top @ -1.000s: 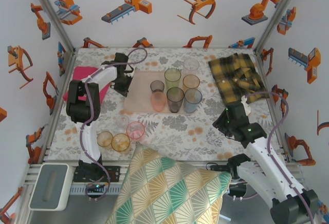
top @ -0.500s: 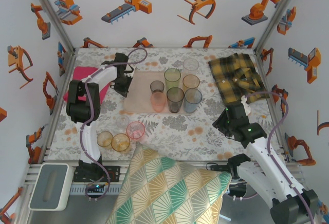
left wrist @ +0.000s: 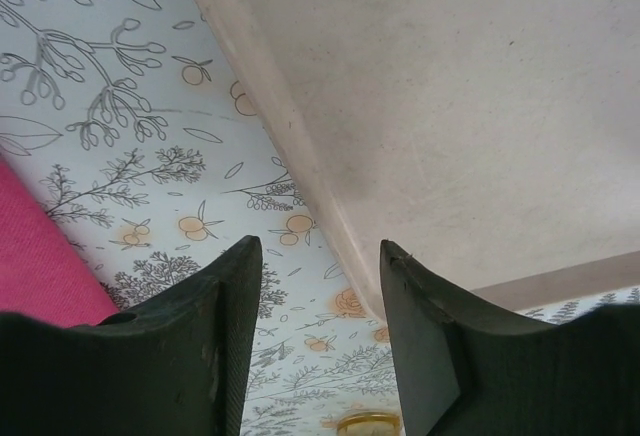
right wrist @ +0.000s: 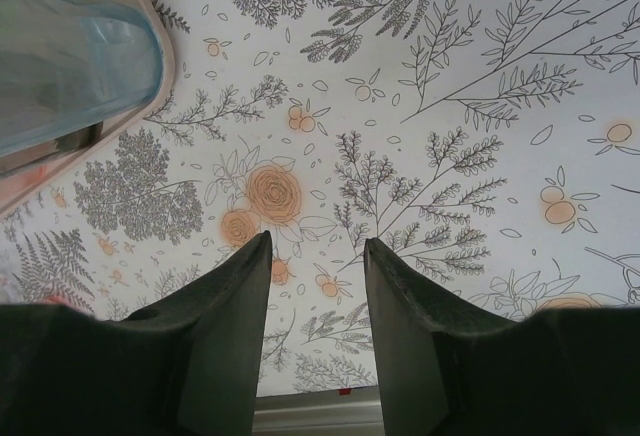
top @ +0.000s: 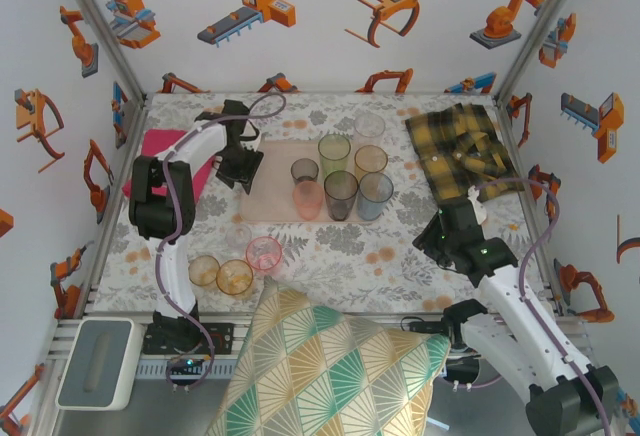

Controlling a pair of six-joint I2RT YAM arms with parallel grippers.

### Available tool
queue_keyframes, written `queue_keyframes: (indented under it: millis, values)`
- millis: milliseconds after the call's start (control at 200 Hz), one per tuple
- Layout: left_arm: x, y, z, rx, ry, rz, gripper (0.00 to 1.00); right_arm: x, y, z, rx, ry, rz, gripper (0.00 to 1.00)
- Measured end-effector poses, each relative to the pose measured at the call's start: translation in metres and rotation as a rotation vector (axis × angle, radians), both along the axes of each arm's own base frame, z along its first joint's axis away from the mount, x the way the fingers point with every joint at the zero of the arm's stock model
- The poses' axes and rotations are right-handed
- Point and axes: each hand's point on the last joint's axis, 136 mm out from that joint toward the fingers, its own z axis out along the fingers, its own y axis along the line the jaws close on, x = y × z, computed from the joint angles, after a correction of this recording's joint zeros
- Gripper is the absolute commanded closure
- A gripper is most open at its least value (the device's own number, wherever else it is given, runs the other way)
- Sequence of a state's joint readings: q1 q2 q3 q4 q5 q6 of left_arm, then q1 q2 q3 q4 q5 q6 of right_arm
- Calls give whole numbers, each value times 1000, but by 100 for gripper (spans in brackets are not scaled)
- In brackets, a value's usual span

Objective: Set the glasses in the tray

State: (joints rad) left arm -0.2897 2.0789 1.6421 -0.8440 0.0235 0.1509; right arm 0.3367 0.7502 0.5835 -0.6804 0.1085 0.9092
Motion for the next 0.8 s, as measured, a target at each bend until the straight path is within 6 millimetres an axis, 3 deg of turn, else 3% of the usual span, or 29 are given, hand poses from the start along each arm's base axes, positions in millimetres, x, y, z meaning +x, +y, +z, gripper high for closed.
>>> queue_keyframes:
  millis: [175, 275, 376, 511, 576, 656, 726, 801]
  values:
    - [8, 2, 17, -19, -22, 11, 49, 1, 0, -1, -2, 5, 0, 58]
    - [8, 3, 37, -38, -38, 15, 49, 1, 0, -3, -5, 15, -1, 58]
    - [3, 0, 77, -78, -89, 2, 49, 2, 0, -5, -7, 20, -1, 58]
    - [-17, -10, 155, -165, -193, -78, 50, 3, 1, -5, -7, 18, -1, 58]
    - [-36, -17, 192, -204, -242, -145, 50, 4, 1, -4, -6, 15, -1, 58]
    - [-73, -30, 222, -243, -262, -250, 50, 5, 2, -4, -4, 10, -1, 58]
    - [-109, -43, 233, -267, -248, -352, 47, 7, 2, -2, -1, 1, -1, 58]
    - [-150, -58, 231, -287, -204, -459, 45, 8, 3, -1, 2, -6, -1, 58]
